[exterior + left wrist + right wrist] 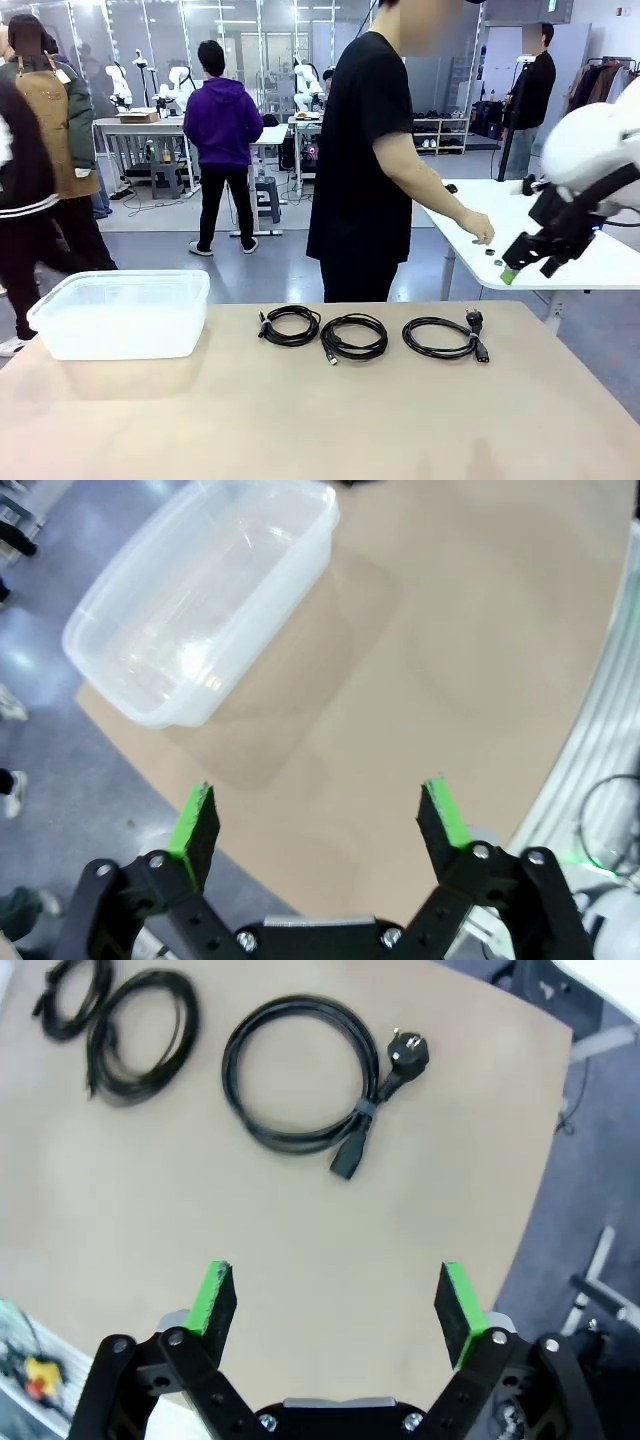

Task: Organize and store the cables.
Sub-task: Place the Power Cable into the Organizing box.

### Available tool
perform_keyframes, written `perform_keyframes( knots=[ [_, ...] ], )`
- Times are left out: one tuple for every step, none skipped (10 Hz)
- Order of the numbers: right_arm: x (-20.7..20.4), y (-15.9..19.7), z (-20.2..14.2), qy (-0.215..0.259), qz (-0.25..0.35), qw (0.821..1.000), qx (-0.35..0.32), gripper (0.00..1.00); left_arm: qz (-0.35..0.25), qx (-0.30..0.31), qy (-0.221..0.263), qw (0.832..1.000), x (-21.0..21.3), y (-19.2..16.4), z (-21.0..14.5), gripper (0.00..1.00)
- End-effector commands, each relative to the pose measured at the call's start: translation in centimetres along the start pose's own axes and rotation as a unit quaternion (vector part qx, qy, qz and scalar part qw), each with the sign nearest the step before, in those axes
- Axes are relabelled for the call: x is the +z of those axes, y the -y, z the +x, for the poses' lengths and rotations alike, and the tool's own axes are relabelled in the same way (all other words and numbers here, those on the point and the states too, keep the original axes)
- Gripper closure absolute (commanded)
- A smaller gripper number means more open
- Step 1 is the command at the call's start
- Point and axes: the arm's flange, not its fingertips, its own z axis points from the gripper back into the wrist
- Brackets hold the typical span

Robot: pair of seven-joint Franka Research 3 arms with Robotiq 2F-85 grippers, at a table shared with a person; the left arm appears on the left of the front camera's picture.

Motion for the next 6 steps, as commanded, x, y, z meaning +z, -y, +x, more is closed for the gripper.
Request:
perform_keyframes(
  knots=[
    [-5.0, 0.1, 4.1, -0.016, -0.029, 0.996, -0.081, 0.00, -0.001, -0.005, 0.001, 1.000, 0.0, 0.0, 0.0, 0.00],
    [-7.3, 0.3, 4.9, -0.025, -0.037, 0.993, -0.109, 0.00, -0.001, -0.005, 0.001, 1.000, 0.0, 0.0, 0.0, 0.00],
    [-8.9, 0.4, 5.5, -0.028, -0.034, 0.990, -0.134, 0.00, -0.001, -0.005, 0.001, 1.000, 0.0, 0.0, 0.0, 0.00],
    [-10.8, 0.8, 5.9, -0.034, -0.039, 0.986, -0.159, 0.00, -0.001, -0.005, 0.001, 1.000, 0.0, 0.0, 0.0, 0.00],
    [-12.7, 1.4, 6.1, -0.041, -0.047, 0.981, -0.182, 0.00, -0.001, -0.005, 0.001, 1.000, 0.0, 0.0, 0.0, 0.00],
    [-14.4, 2.0, 6.4, -0.039, -0.040, 0.979, -0.194, 0.00, -0.001, -0.005, 0.001, 1.000, 0.0, 0.0, 0.0, 0.00]
  ],
)
